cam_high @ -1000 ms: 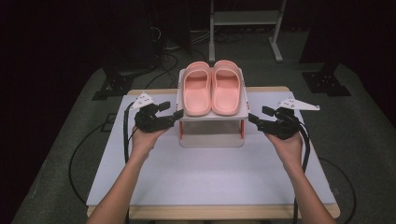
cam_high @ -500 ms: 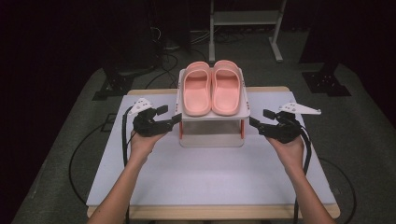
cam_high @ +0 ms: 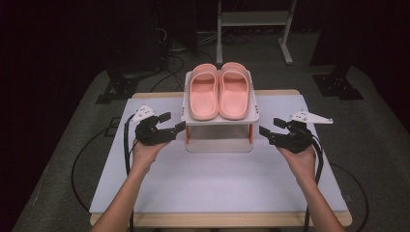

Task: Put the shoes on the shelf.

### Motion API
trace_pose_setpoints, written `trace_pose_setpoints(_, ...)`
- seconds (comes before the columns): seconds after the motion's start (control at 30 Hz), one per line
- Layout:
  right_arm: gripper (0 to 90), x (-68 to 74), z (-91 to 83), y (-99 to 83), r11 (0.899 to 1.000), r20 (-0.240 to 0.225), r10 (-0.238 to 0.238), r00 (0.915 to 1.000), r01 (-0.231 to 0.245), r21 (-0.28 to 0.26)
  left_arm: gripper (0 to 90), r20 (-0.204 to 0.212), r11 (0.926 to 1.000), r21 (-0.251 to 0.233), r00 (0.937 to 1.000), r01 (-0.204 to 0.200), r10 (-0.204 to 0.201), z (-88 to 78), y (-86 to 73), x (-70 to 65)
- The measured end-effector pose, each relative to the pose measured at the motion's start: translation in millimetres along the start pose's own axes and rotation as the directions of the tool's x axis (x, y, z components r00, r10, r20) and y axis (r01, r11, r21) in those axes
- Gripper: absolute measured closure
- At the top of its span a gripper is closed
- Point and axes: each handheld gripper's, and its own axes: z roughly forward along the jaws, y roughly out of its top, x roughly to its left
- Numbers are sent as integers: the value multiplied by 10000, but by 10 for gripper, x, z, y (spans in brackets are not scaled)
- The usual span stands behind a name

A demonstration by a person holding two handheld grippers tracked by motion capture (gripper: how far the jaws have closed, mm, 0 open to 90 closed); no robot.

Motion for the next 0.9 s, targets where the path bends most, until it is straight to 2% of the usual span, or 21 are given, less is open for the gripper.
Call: trace_pose_setpoints(0.9,270,-58,-136,-266,9999,193,96,9998,-97,25,166,-130,9999,-40,9999,100,-100,-98,-164,0)
